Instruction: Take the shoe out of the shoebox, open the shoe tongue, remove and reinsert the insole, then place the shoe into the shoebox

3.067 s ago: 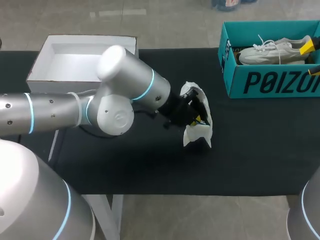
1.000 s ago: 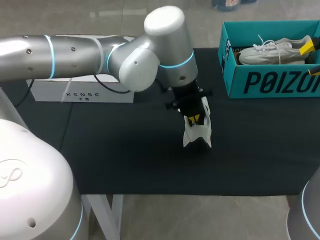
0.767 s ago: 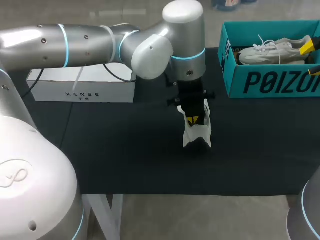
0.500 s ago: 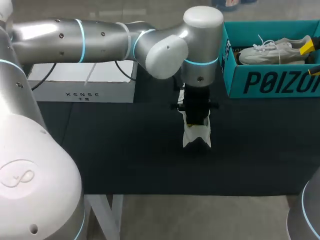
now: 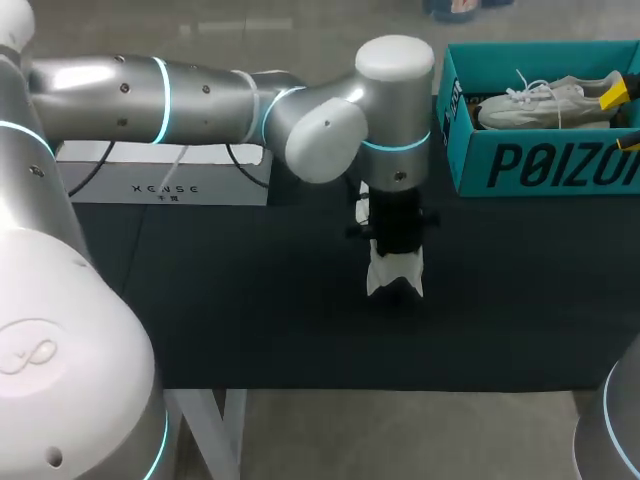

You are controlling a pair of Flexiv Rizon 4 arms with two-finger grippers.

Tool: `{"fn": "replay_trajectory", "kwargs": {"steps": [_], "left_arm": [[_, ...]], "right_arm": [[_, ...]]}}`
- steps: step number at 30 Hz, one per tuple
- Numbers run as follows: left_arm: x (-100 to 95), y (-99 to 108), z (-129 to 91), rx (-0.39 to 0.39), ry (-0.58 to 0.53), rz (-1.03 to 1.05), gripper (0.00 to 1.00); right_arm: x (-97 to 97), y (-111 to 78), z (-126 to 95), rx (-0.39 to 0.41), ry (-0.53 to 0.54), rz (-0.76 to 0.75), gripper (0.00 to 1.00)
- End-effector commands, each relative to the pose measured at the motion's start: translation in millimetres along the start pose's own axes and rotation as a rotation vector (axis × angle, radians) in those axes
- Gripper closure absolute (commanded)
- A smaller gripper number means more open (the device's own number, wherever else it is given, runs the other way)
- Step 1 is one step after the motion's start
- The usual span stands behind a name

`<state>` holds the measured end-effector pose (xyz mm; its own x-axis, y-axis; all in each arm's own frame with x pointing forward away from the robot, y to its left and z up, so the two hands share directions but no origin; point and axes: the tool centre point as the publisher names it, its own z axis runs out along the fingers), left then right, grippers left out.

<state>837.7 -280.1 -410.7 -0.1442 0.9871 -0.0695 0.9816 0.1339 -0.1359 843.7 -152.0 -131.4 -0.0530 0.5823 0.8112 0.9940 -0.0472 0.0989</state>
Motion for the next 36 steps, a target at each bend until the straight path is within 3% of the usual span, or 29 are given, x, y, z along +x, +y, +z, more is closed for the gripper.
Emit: {"fn": "replay_trajectory", "kwargs": {"steps": [1,6,13,18,24,25,26,29,31,32,33,34,36], "left_arm": [[-5.1,2.6,9.9,0.007,-0.067,0.001,1.0],[-16.6,5.6,-1.4,-0.005,-0.123,0.0,1.0],[-17.3,9.2,-7.3,-0.034,-0.105,0.01,1.0],[-16.8,26.2,-22.3,-0.122,-0.092,0.026,1.0],[-23.1,44.8,-40.0,-0.126,-0.145,-0.011,1.0],[-24.7,47.5,-41.2,-0.118,-0.153,-0.021,0.96],[-25.9,49.2,-42.5,-0.085,-0.157,-0.033,0.82],[-26.1,51.1,-43.9,-0.072,-0.136,-0.044,0.8],[-24.5,53.5,-43.5,-0.085,-0.113,-0.05,0.57],[-23.5,55.4,-43.5,-0.092,-0.108,-0.056,0.38],[-22.7,58.1,-43.3,-0.104,-0.105,-0.063,0.07],[-21.3,61.2,-43.0,-0.122,-0.096,-0.067,0.0],[-20.1,63.8,-42.7,-0.127,-0.093,-0.072,0.0]], "right_arm": [[0.3,0.1,-0.1,0.001,-0.003,0.001,0.0],[0.3,0.1,-0.1,0.001,-0.003,0.001,0.0],[0.3,0.1,-0.1,0.001,-0.003,0.001,0.0],[0.3,0.1,-0.1,0.001,-0.003,0.001,0.0],[0.3,0.1,-0.1,0.001,-0.003,0.001,0.0],[0.3,0.1,-0.1,0.001,-0.003,0.001,0.0],[0.3,0.1,-0.1,0.001,-0.003,0.001,0.0],[0.3,0.1,-0.1,0.001,-0.003,0.001,0.0],[0.3,0.1,-0.1,0.001,-0.003,0.001,0.0],[0.3,0.1,-0.1,0.001,-0.003,0.001,0.0],[0.3,0.1,-0.1,0.001,-0.003,0.001,0.0],[0.3,0.1,-0.1,0.001,-0.003,0.001,0.0],[0.3,0.1,-0.1,0.001,-0.003,0.001,0.0]]}}
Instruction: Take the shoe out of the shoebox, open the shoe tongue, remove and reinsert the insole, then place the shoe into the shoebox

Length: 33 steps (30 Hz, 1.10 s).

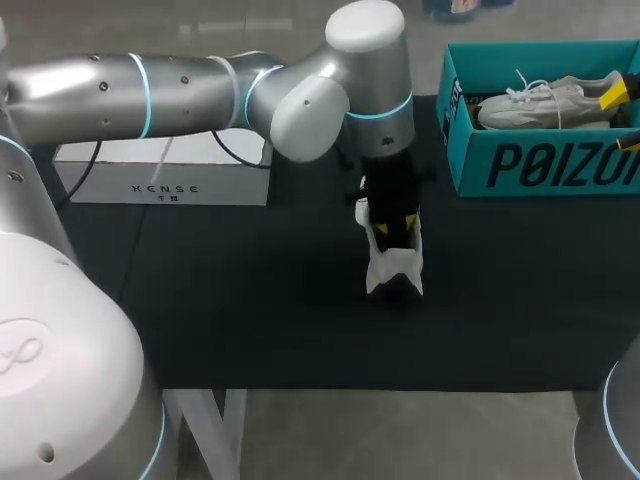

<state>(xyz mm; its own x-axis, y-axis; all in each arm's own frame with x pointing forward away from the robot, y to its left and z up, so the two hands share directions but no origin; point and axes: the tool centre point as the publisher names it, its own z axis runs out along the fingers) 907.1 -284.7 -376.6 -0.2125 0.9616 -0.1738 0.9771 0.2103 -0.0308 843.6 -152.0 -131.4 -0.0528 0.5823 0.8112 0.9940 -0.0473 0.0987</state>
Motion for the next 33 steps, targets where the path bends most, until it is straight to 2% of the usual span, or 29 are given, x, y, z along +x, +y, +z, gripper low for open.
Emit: {"fn": "replay_trajectory", "kwargs": {"steps": [1,10,12,22,29,30,32,33], "left_arm": [[-2.6,0.8,-1.2,-0.015,0.022,-0.013,0.0],[4.7,-8.6,-15.7,-0.011,0.105,-0.005,0.0],[6.5,-3.8,-18.2,-0.03,0.127,-0.015,0.0],[-3.7,25.1,-34.3,-0.105,0.096,-0.066,0.0],[-2.9,56.9,-61.2,-0.175,0.048,-0.146,0.01],[-2.1,61.8,-64.4,-0.188,0.049,-0.156,0.24],[-1.1,71.2,-72.5,-0.197,0.028,-0.183,0.58],[-0.8,75.9,-76.1,-0.203,0.018,-0.197,0.78]], "right_arm": [[0.2,0.1,-0.1,0.001,-0.003,0.001,0.0],[0.2,0.1,-0.1,0.001,-0.003,0.001,0.0],[0.2,0.1,-0.1,0.001,-0.003,0.001,0.0],[0.2,0.1,-0.1,0.001,-0.003,0.001,0.0],[0.2,0.1,-0.1,0.001,-0.003,0.001,0.0],[0.2,0.1,-0.1,0.001,-0.003,0.001,0.0],[0.2,0.1,-0.1,0.001,-0.003,0.001,0.0],[0.2,0.1,-0.1,0.001,-0.003,0.001,0.0]]}}
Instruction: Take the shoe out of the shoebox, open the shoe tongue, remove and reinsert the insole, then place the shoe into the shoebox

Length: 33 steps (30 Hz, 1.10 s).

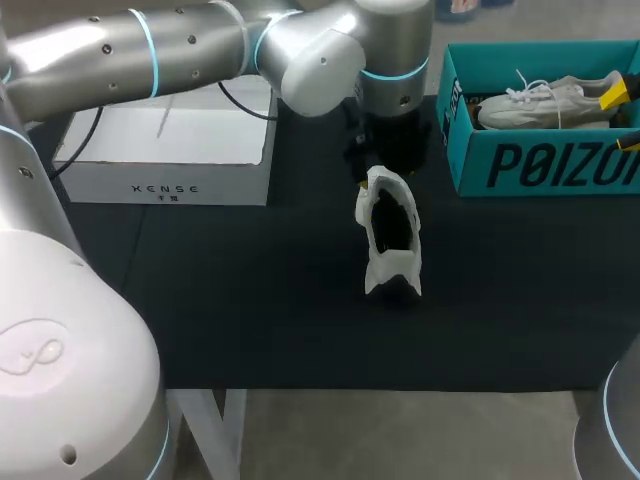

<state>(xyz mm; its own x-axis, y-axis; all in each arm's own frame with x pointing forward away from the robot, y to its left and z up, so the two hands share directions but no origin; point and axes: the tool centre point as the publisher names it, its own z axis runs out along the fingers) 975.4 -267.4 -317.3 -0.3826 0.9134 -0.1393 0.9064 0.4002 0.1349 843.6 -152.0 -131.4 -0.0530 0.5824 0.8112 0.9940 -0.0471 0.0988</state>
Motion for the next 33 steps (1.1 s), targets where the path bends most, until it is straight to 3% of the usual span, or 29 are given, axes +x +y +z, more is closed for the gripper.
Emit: {"fn": "replay_trajectory", "kwargs": {"steps": [1,5,10,18,24,28,33], "left_arm": [[5.7,16.3,-14.9,-0.007,-0.032,-0.037,1.0],[2.9,20.0,-15.5,0.014,-0.048,-0.041,1.0],[2.8,-4.9,-13.1,0.083,-0.035,0.011,1.0],[23.9,-43.4,-15.0,0.19,0.13,0.073,1.0],[30.9,-63.1,-6.7,0.212,0.149,0.085,1.0],[32.9,-62.5,-17.3,0.211,0.121,0.08,1.0],[23.9,-34.9,-37.1,0.15,0.044,0.01,1.0]], "right_arm": [[0.2,0.1,-0.1,0.001,-0.003,0.001,0.0],[0.2,0.1,-0.1,0.001,-0.003,0.001,0.0],[0.2,0.1,-0.1,0.001,-0.003,0.001,0.0],[0.2,0.1,-0.1,0.001,-0.003,0.001,0.0],[0.2,0.1,-0.1,0.001,-0.003,0.001,0.0],[0.2,0.1,-0.1,0.001,-0.003,0.001,0.0],[0.2,0.1,-0.1,0.001,-0.003,0.001,0.0]]}}
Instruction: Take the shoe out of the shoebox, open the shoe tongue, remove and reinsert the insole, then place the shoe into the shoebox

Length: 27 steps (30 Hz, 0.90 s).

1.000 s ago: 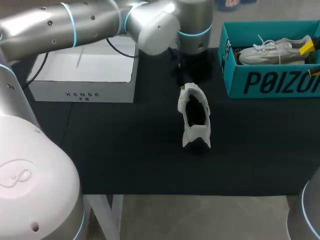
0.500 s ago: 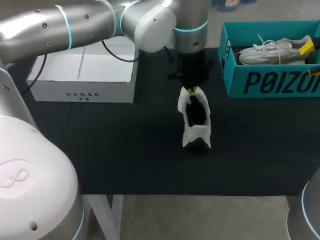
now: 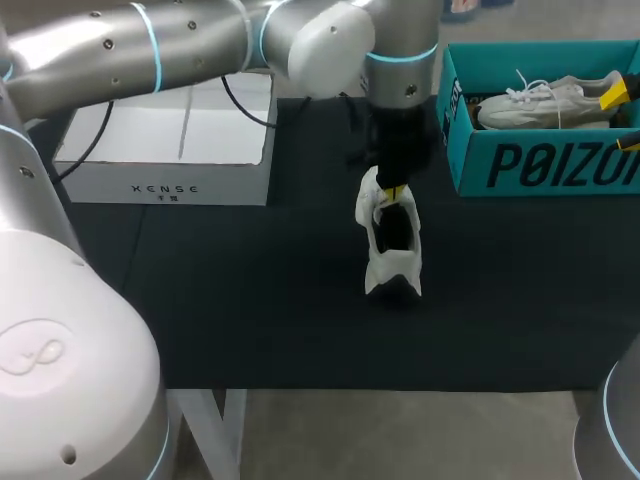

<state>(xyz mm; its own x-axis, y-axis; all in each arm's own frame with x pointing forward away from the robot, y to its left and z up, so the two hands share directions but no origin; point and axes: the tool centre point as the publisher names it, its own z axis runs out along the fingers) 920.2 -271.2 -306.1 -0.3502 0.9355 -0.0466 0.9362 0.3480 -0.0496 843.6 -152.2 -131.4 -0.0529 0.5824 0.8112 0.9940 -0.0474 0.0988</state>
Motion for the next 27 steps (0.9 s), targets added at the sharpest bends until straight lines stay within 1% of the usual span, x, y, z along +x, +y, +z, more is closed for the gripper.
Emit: {"fn": "replay_trajectory", "kwargs": {"steps": [1,3,8,10,13,16,17,19,22,24,25,26,27], "left_arm": [[6.8,16.1,-19.4,-0.062,-0.063,-0.042,1.0],[-0.9,22.2,-14.3,-0.083,-0.066,-0.044,1.0],[-21.3,25.1,14.7,-0.065,-0.078,-0.026,1.0],[-24.1,22.3,22.9,-0.051,-0.06,-0.019,1.0],[-20.4,12.4,26.1,-0.017,-0.02,0.012,1.0],[-15.6,5.6,27.1,-0.021,-0.007,0.028,1.0],[-14.1,2.9,27.7,-0.011,-0.009,0.03,1.0],[-8.2,-3.4,30.1,0.016,0.021,0.039,1.0],[0.4,-12.6,34.5,0.022,0.055,0.032,1.0],[3.1,-17.4,31.1,0.026,0.06,-0.053,1.0],[6.2,-20.6,26.1,0.056,0.081,-0.1,1.0],[7.6,-23.2,20.1,0.086,0.073,-0.144,1.0],[6.6,-23.6,13.3,0.114,0.04,-0.242,1.0]], "right_arm": [[0.3,0.1,0.0,0.001,-0.003,0.001,0.0],[0.3,0.1,0.0,0.001,-0.003,0.001,0.0],[0.3,0.1,0.0,0.001,-0.003,0.001,0.0],[0.3,0.1,0.0,0.001,-0.003,0.001,0.0],[0.3,0.1,0.0,0.001,-0.003,0.001,0.0],[0.3,0.1,0.0,0.001,-0.003,0.001,0.0],[0.3,0.1,0.0,0.001,-0.003,0.001,0.0],[0.3,0.1,0.0,0.001,-0.003,0.001,0.0],[0.3,0.1,0.0,0.001,-0.003,0.001,0.0],[0.3,0.1,0.0,0.001,-0.003,0.001,0.0],[0.3,0.1,0.0,0.001,-0.003,0.001,0.0],[0.3,0.1,0.0,0.001,-0.003,0.001,0.0],[0.3,0.1,0.0,0.001,-0.003,0.001,0.0]]}}
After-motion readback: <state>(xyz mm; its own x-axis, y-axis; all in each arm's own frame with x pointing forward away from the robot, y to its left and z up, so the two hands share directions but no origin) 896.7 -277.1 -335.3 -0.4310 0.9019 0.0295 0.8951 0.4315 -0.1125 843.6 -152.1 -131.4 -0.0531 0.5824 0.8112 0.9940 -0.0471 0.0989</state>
